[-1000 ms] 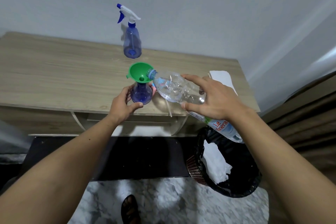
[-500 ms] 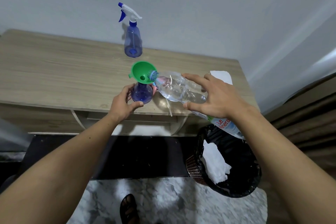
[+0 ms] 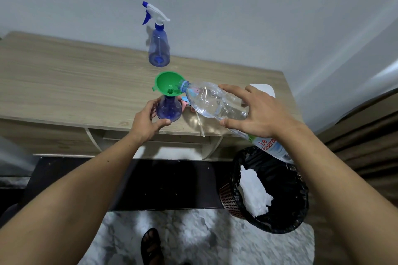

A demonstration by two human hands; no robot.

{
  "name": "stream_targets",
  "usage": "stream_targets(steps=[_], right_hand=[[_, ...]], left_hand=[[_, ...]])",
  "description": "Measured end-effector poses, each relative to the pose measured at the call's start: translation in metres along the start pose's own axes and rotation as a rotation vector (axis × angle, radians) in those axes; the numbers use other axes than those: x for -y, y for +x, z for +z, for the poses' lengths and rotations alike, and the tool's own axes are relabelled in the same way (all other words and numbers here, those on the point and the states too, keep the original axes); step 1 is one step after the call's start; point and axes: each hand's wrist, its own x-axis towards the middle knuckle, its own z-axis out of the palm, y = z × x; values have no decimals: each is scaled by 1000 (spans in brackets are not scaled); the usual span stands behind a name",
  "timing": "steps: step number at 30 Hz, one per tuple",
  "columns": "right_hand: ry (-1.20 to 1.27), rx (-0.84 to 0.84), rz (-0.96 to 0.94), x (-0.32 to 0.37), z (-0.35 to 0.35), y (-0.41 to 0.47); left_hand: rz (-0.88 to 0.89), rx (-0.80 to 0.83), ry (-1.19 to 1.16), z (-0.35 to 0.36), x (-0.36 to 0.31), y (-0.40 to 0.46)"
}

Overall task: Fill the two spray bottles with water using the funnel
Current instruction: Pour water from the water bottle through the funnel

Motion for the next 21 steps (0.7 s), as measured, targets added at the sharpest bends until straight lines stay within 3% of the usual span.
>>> stream_targets(steps=[21], right_hand=[[-12, -6, -1, -4, -2, 2]], left_hand=[[-9, 9, 21, 0, -2, -1]])
